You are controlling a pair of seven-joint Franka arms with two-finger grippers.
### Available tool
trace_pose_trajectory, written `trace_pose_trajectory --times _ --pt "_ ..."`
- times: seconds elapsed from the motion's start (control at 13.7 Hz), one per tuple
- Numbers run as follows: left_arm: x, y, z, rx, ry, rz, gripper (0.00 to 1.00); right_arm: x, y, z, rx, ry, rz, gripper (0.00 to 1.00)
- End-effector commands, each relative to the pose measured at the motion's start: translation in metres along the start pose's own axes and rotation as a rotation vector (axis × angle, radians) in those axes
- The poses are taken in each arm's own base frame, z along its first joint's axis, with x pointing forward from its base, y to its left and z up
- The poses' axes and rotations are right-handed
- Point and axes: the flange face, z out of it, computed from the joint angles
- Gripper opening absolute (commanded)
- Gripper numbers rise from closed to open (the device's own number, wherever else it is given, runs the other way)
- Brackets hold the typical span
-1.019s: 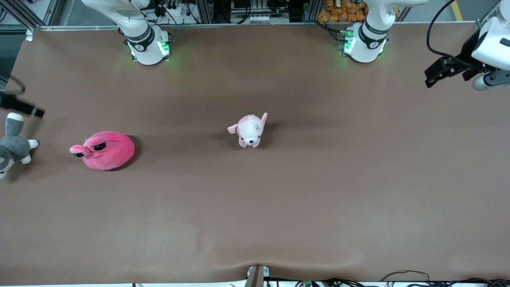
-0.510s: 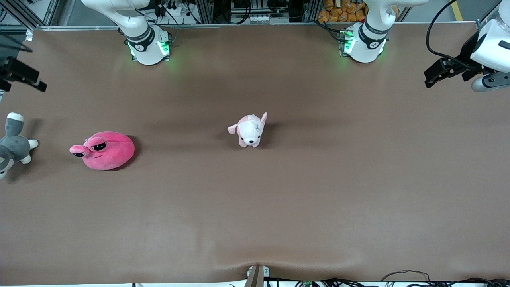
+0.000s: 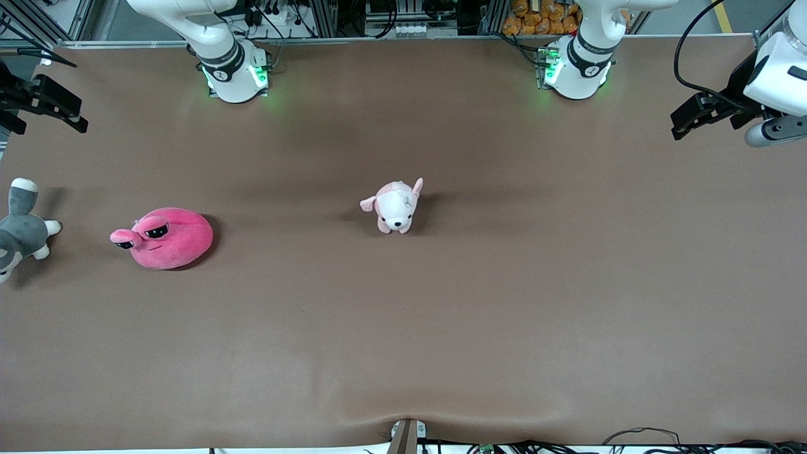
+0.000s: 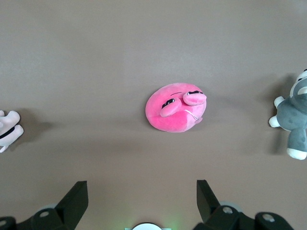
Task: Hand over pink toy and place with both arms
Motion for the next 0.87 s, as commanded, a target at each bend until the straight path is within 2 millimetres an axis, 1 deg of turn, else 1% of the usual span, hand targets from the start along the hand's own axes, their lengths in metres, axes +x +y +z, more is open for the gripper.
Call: trace_pose_trajectory --times 0.0,0.15,0.51,0.66,0.73,0.8 --pt "0.001 -0.002 -0.004 -0.010 -0.007 0.016 1.00 -0.004 0.004 0.000 -0.016 0.004 0.007 1.00" --pt "0.001 -0.001 -0.004 -0.012 -0.008 0.018 1.00 -0.004 0.009 0.001 -0.014 0.004 0.017 1.00" --pt "0.000 0.002 -0.003 -0.033 -0.015 0.035 1.00 -0.001 0.009 0.005 -0.009 -0.005 0.018 1.00" --pt "-0.002 -0.002 -0.006 -0.043 -0.015 0.031 1.00 0.000 0.008 0.005 -0.007 -0.005 0.017 1.00" --pt "-0.001 -0.009 -0.006 -0.046 -0.025 0.021 1.00 0.000 0.008 0.006 -0.007 -0.006 0.017 1.00" --pt "-0.001 -0.010 -0.007 -0.057 -0.025 0.018 1.00 0.000 0.008 0.006 -0.007 -0.006 0.017 1.00"
